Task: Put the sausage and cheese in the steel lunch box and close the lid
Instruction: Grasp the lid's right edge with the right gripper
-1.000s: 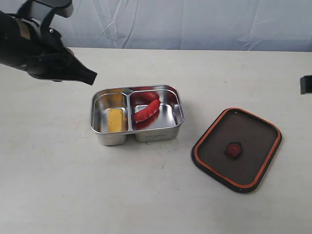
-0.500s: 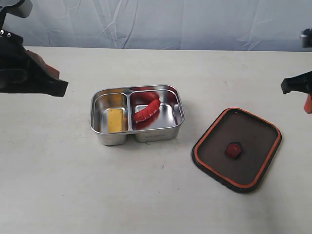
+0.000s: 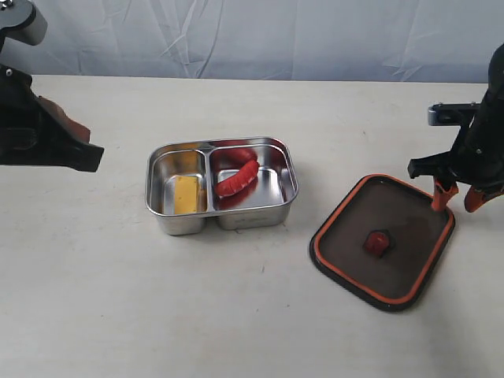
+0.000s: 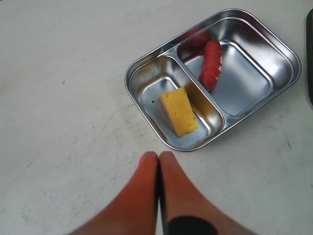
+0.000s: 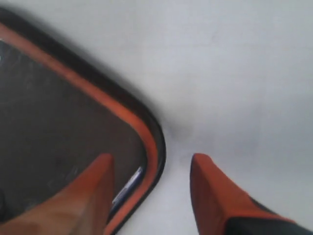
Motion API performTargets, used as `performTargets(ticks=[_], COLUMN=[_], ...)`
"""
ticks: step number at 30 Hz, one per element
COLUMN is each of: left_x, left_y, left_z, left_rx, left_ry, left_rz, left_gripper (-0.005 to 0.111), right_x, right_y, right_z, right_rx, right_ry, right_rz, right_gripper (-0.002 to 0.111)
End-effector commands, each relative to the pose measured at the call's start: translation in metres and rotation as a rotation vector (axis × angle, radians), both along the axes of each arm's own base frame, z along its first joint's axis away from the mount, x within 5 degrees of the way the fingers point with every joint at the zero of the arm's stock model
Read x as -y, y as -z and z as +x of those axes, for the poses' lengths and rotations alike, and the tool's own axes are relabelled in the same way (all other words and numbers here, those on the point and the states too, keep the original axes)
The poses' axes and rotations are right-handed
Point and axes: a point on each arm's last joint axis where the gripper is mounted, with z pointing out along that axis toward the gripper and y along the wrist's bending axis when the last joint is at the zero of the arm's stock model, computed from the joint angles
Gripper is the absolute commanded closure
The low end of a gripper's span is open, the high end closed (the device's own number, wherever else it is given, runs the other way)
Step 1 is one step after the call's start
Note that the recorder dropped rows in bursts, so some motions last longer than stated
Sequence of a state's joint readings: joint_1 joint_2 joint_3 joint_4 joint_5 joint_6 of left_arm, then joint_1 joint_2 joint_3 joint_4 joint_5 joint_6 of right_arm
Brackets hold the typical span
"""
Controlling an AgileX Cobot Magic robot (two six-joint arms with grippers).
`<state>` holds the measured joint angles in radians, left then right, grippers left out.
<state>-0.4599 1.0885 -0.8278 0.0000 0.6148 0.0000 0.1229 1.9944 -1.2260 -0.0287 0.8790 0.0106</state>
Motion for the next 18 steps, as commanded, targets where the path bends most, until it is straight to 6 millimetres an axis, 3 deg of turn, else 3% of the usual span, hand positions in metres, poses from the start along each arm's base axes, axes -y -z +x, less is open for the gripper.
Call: performTargets(ticks=[1, 6, 11, 15, 18], left_x=[0.000, -0.001, -0.001, 0.000, 0.001], left_y=[-0.001, -0.001, -0.001, -0.001, -0.001], left_z=[-0.001, -0.001, -0.001, -0.001, -0.002], left_rx=[0.000, 0.008, 0.008, 0.001, -0.011], left_ry=[-0.005, -0.003, -0.003, -0.006, -0.011], left_rz=[-0.015, -0.010, -0.010, -0.023, -0.047], left_gripper=[0.106, 0.106, 0.106, 0.106, 0.106], right_x=[0.002, 0.002, 0.002, 0.002, 0.003], right_y=[0.010, 0.019, 0.030, 0.031, 0.031], right_z=[0.004, 0.004, 0.004, 0.004, 0.004], right_rx=[-0.004, -0.025, -0.053, -0.058, -0.056], right_ry=[-0.006, -0.006, -0.006, -0.003, -0.016], right_rz=[-0.002, -0.004, -0.007, -0.005, -0.019], right_gripper=[0.061, 0.066, 0.083, 0.105, 0.109])
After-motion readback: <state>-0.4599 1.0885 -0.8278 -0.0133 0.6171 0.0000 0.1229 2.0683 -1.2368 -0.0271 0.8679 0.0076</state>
